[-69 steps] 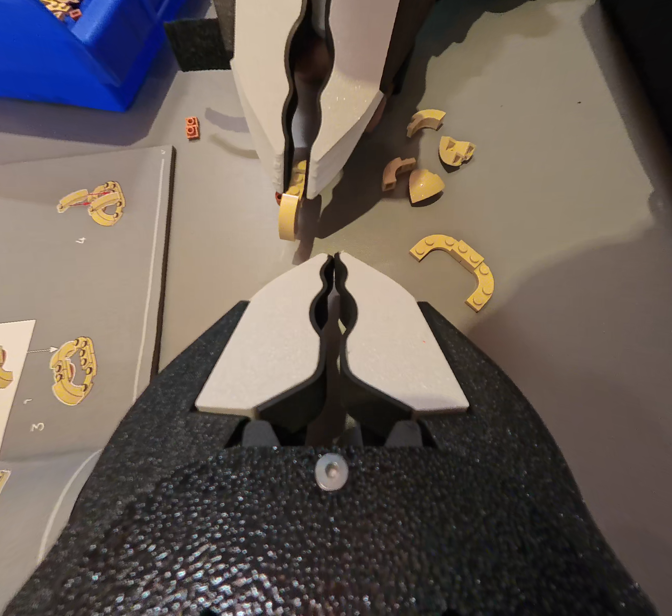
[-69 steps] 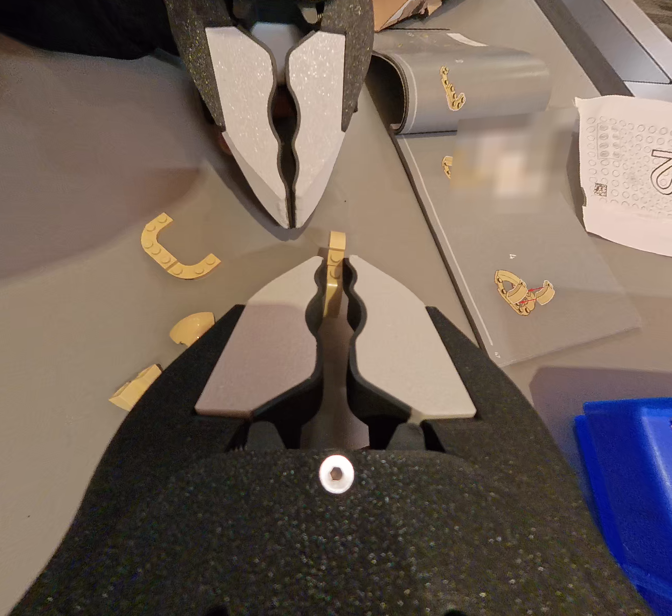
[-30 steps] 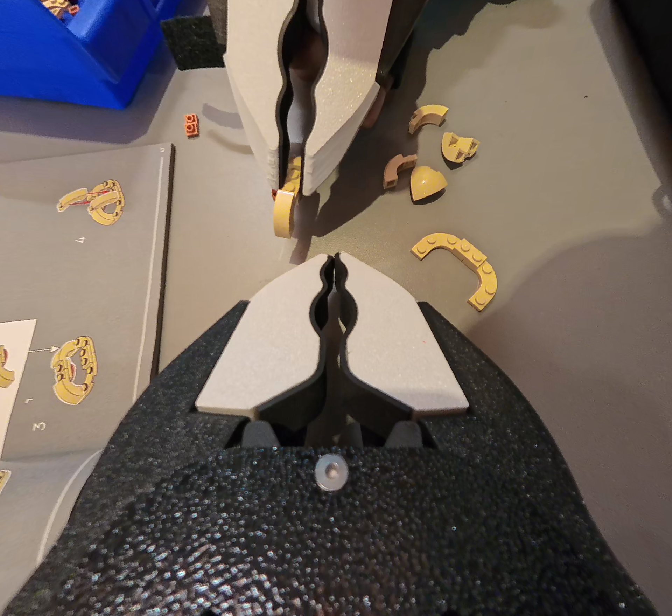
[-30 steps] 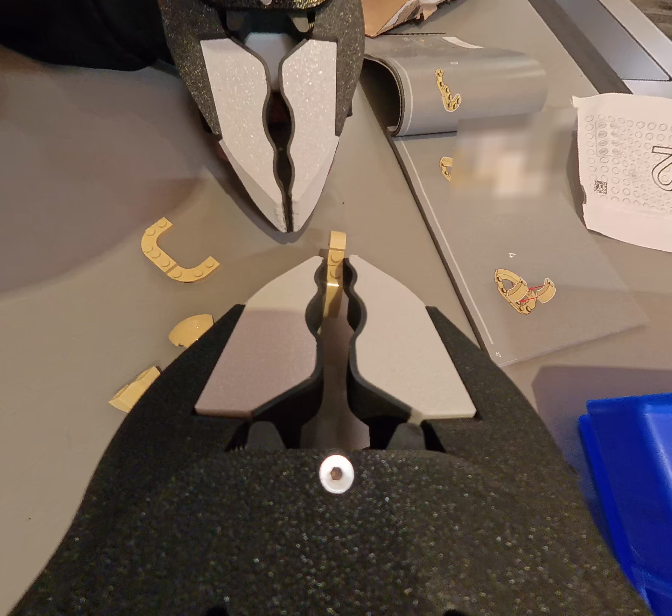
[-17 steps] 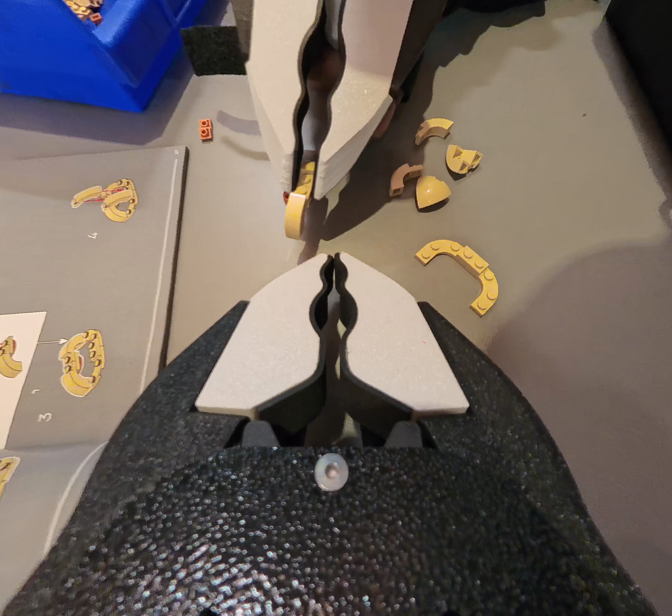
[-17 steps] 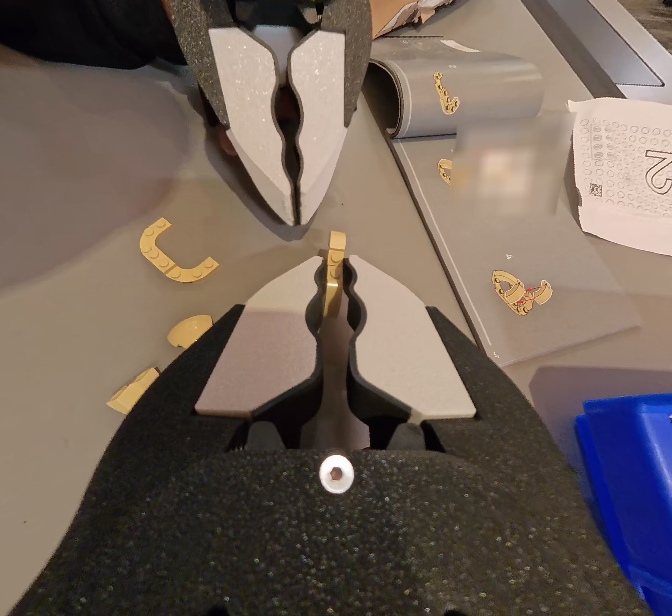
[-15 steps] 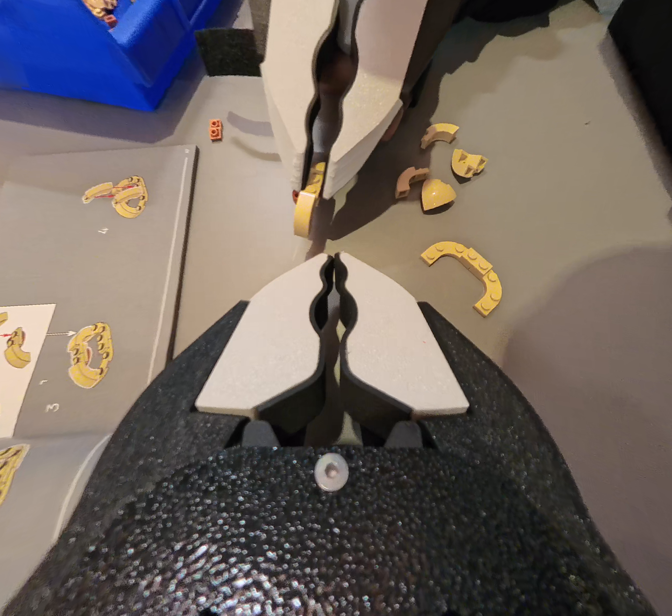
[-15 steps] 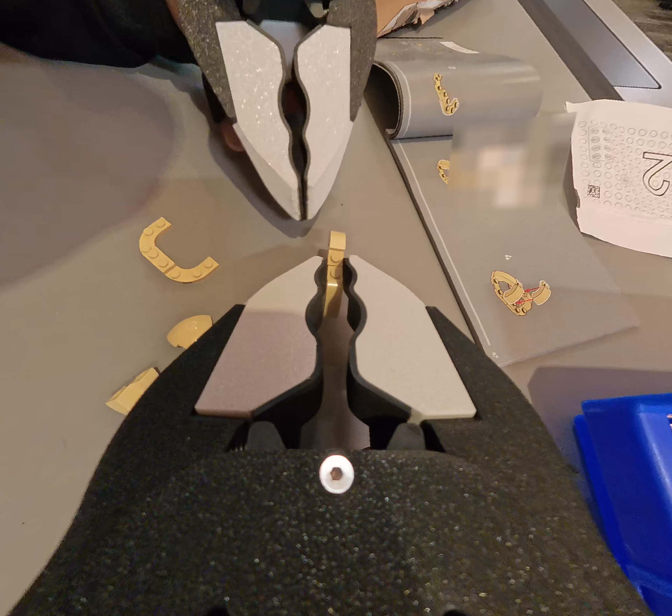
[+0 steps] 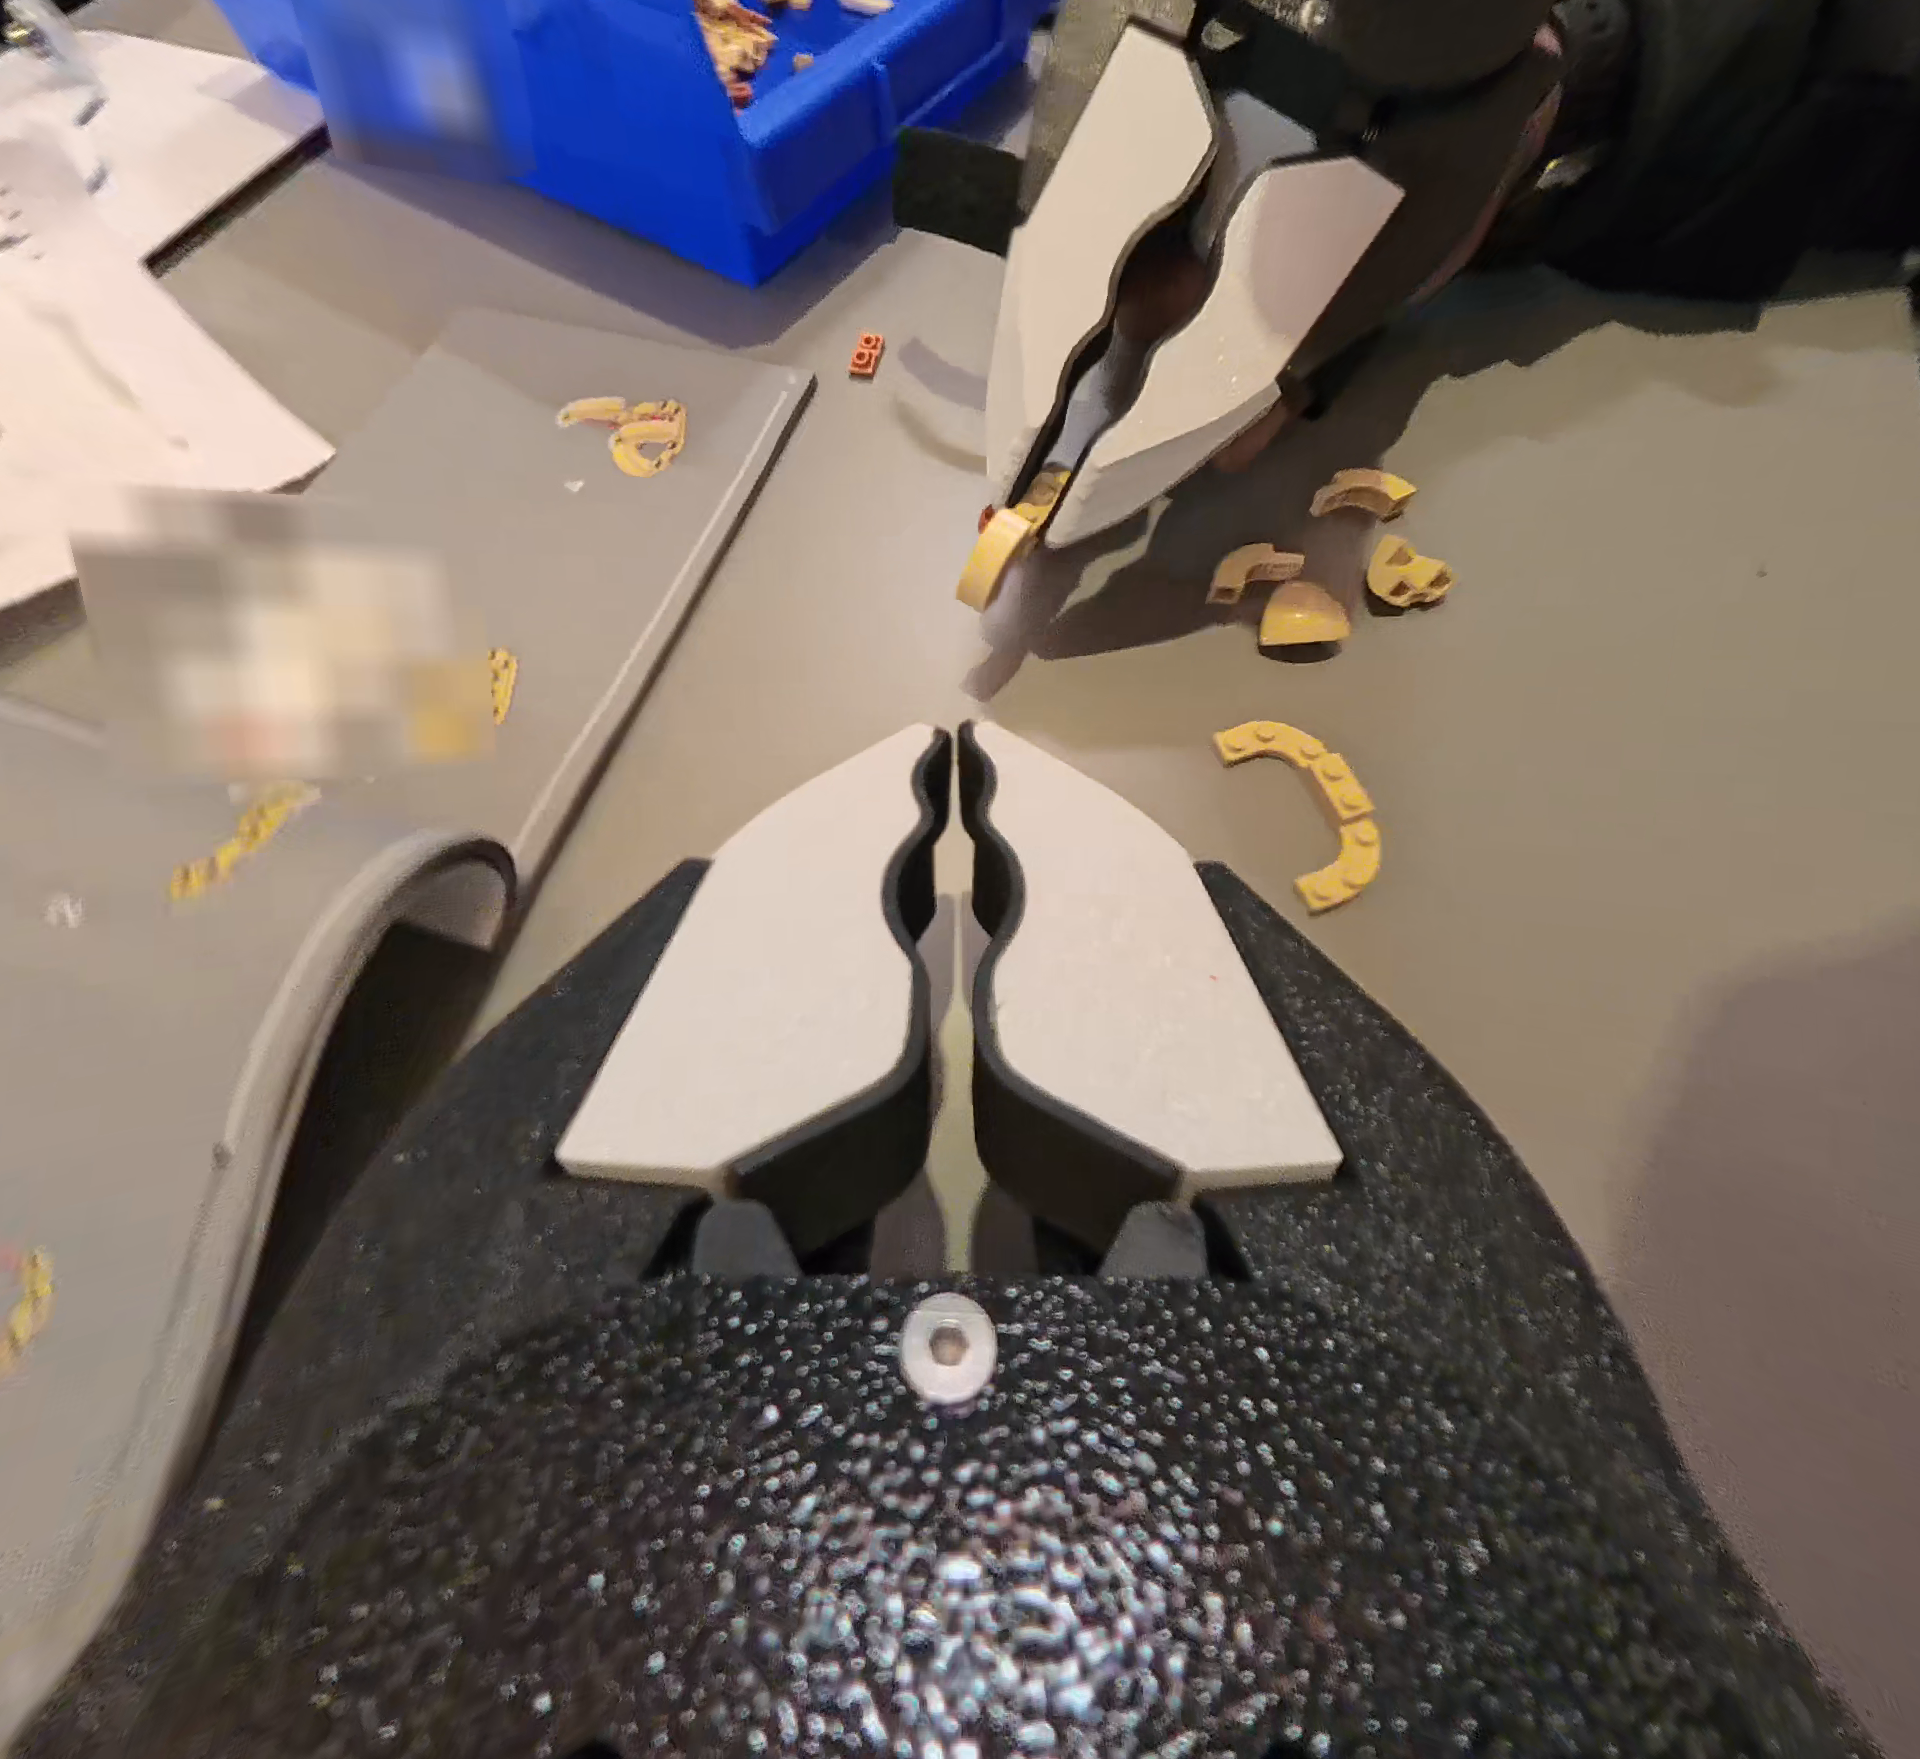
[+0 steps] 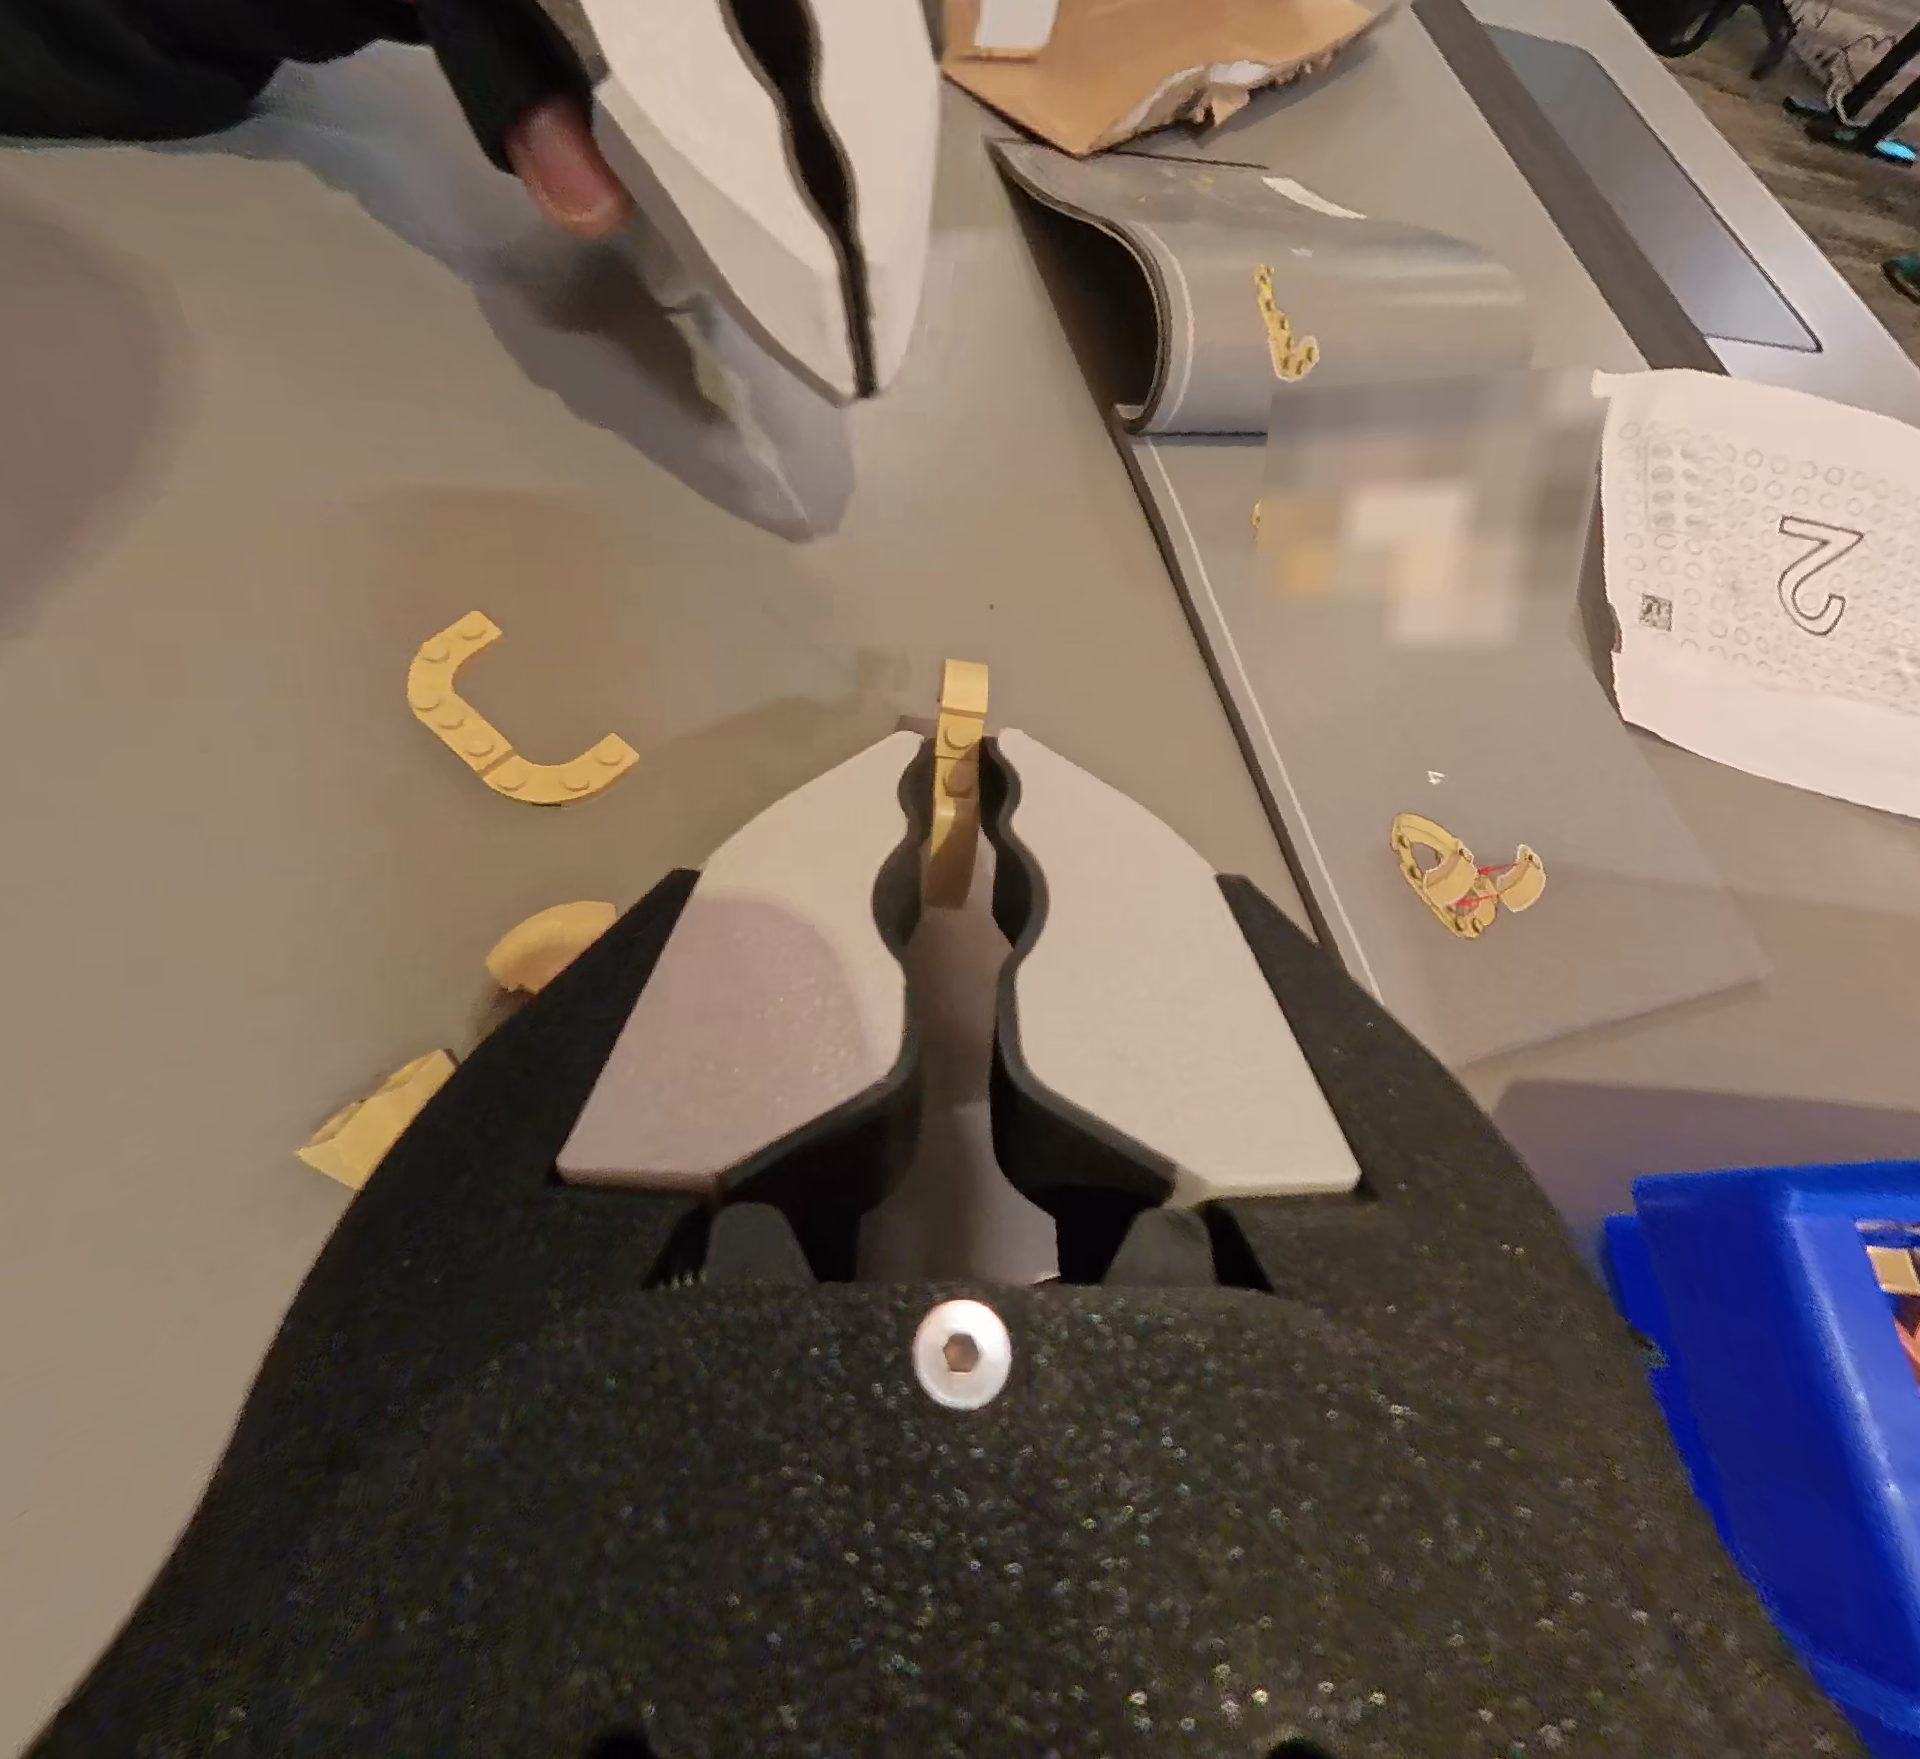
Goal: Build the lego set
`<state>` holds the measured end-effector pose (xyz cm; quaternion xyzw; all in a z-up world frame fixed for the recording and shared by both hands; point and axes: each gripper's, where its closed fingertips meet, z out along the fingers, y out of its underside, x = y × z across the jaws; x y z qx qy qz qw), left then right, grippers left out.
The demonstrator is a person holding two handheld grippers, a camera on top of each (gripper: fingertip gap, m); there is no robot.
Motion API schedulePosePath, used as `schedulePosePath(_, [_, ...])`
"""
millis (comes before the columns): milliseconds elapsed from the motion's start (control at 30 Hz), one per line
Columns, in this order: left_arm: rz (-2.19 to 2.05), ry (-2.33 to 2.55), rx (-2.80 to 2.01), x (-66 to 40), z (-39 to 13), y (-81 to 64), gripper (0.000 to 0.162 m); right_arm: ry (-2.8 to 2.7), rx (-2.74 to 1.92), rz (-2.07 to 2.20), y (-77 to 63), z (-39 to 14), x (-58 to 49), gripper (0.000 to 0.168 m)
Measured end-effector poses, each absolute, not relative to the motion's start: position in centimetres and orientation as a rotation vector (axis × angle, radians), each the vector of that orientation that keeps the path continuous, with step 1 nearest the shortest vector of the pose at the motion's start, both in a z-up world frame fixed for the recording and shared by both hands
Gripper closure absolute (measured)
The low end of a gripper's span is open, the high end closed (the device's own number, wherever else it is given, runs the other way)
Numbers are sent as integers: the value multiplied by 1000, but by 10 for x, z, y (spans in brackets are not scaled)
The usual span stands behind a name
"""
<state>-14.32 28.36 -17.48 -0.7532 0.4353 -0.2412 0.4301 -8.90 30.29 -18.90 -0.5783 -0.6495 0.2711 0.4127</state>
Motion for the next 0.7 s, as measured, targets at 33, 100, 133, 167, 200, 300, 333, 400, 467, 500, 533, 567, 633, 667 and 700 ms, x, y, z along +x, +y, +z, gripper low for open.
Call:
schedulePosePath(33, [-595,1048,-1890,-145,-175,276,161,-1642,-1440,693,300,-188,-90,161])
schedulePosePath(100, [-605,1029,-1919,-145,-179,254,161,-1659,-1419,718,296,-185,-92,161])
schedulePosePath(133, [-608,1024,-1934,-144,-180,244,161,-1669,-1404,721,294,-183,-92,161])
schedulePosePath(167, [-613,1009,-1953,-143,-181,235,160,-1681,-1391,721,292,-181,-93,161])
schedulePosePath(200, [-635,986,-1976,-141,-182,227,158,-1691,-1382,724,290,-178,-93,161])
schedulePosePath(300, [-752,924,-2051,-128,-186,204,150,-1695,-1358,731,284,-169,-95,161])
schedulePosePath(333, [-765,916,-2072,-124,-189,199,148,-1706,-1350,734,281,-168,-95,161])
schedulePosePath(400, [-715,919,-2102,-118,-195,199,143,-1747,-1326,740,273,-168,-96,161])
schedulePosePath(467, [-633,950,-2132,-115,-203,203,137,-1786,-1308,728,267,-170,-95,161])
schedulePosePath(500, [-604,973,-2141,-112,-206,204,136,-1803,-1301,722,265,-172,-95,161])
schedulePosePath(533, [-582,1001,-2143,-109,-208,205,135,-1819,-1296,721,263,-173,-94,161])
schedulePosePath(567, [-564,1030,-2142,-104,-210,206,135,-1835,-1293,723,261,-175,-93,161])
schedulePosePath(633, [-531,1072,-2139,-97,-212,208,135,-1862,-1291,724,258,-178,-92,161])
schedulePosePath(667, [-518,1087,-2138,-93,-213,209,135,-1874,-1291,724,257,-179,-91,161])
schedulePosePath(700, [-510,1098,-2138,-91,-214,211,135,-1885,-1290,727,256,-180,-90,161])
